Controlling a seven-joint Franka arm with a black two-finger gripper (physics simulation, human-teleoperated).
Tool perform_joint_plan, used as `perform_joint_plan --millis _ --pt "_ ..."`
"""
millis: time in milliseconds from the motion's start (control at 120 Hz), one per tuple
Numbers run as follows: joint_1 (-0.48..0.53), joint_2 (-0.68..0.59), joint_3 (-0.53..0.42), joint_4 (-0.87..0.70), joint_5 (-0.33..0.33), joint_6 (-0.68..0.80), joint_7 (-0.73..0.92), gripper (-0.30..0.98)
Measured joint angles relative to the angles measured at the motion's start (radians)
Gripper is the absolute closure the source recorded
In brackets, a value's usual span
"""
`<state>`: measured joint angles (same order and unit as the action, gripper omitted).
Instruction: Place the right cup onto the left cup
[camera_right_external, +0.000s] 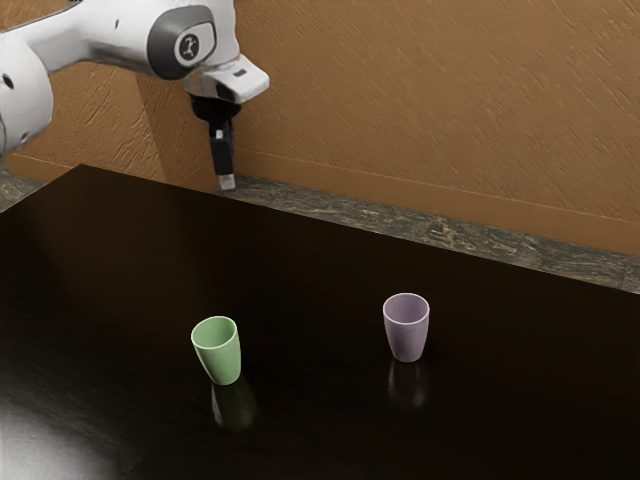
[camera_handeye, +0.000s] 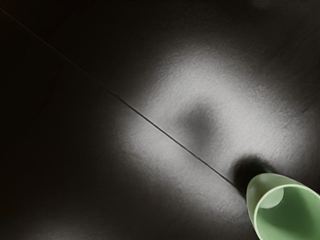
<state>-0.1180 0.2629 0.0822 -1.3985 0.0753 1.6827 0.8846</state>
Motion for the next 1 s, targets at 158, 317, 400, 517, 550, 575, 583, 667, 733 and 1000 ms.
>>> perform_joint_plan --millis 158,317,400,517,550,575,583,667,733,1000 --pt "-0.056 0.132 -0.003 0.117 -0.007 0.011 0.006 0.00" --pt "-0.153 0.374 -0.019 0.367 -0.005 0.023 0.023 0.00" --pt "-0.206 0.431 -0.027 0.413 0.011 0.041 0.030 0.00" --pt "-0.251 0.488 -0.063 0.437 0.029 0.079 0.037 0.00" --pt "-0.254 0.503 -0.074 0.437 0.031 0.089 0.038 0.00" --pt "-0.255 0.512 -0.081 0.437 0.033 0.096 0.038 0.00" --pt "-0.256 0.515 -0.083 0.437 0.033 0.098 0.038 0.00" --pt "-0.253 0.540 -0.106 0.432 0.036 0.115 0.037 0.00" --pt "-0.249 0.555 -0.116 0.427 0.038 0.124 0.034 0.00" --pt "-0.237 0.610 -0.138 0.422 0.037 0.155 0.020 0.00"
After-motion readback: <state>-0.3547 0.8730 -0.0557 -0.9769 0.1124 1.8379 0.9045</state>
